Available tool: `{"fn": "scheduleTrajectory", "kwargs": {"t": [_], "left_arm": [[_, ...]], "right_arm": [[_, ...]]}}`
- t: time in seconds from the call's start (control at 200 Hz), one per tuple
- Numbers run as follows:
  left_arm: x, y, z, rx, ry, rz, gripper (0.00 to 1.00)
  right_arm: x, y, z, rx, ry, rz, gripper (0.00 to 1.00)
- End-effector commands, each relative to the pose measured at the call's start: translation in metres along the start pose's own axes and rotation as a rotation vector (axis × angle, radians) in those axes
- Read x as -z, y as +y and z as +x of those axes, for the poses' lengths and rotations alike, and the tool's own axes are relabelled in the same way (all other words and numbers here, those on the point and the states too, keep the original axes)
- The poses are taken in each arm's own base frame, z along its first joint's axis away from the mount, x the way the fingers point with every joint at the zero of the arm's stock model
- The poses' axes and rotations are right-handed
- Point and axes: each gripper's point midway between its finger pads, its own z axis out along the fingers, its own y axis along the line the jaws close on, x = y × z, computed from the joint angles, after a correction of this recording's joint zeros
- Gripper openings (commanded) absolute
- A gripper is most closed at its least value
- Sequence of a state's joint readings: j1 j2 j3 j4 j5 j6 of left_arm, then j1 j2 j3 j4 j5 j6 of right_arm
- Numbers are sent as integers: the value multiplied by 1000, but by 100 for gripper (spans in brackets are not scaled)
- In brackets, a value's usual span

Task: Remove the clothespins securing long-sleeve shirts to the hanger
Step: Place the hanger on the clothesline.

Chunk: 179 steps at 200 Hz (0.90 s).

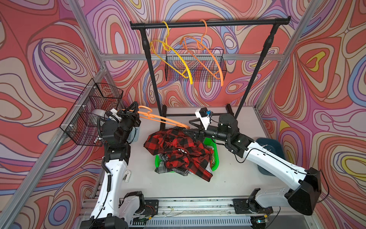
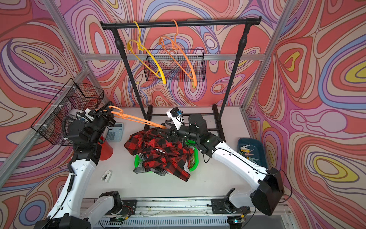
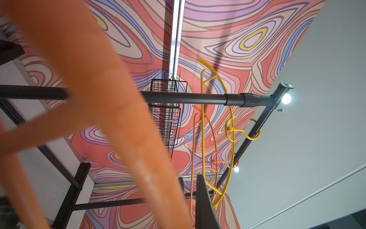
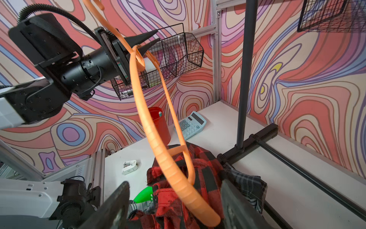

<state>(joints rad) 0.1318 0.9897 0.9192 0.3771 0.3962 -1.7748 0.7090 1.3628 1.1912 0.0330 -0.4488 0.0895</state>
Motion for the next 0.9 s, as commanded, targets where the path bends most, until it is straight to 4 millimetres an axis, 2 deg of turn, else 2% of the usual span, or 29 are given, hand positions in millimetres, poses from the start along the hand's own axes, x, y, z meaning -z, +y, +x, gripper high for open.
{"fn": "scheduleTrajectory", "kwargs": {"t": [0.0, 0.305, 0.706, 0.821, 0.891], "left_arm": [[2, -11, 4, 20, 23, 52, 0], [2, -3, 4, 42, 31, 38, 0], [1, 0, 3, 79, 36, 43, 0], [0, 0, 3, 79, 38, 43, 0], [0, 0, 3, 81, 39, 42, 0]], "right_arm": [[-12, 0, -12, 48, -36, -34, 73], [-39, -5, -21, 67, -69, -79, 72], [-55, -2, -20, 31, -79, -148, 65], [-56, -2, -20, 26, -77, -156, 57], [-57, -3, -21, 22, -74, -151, 41]]}}
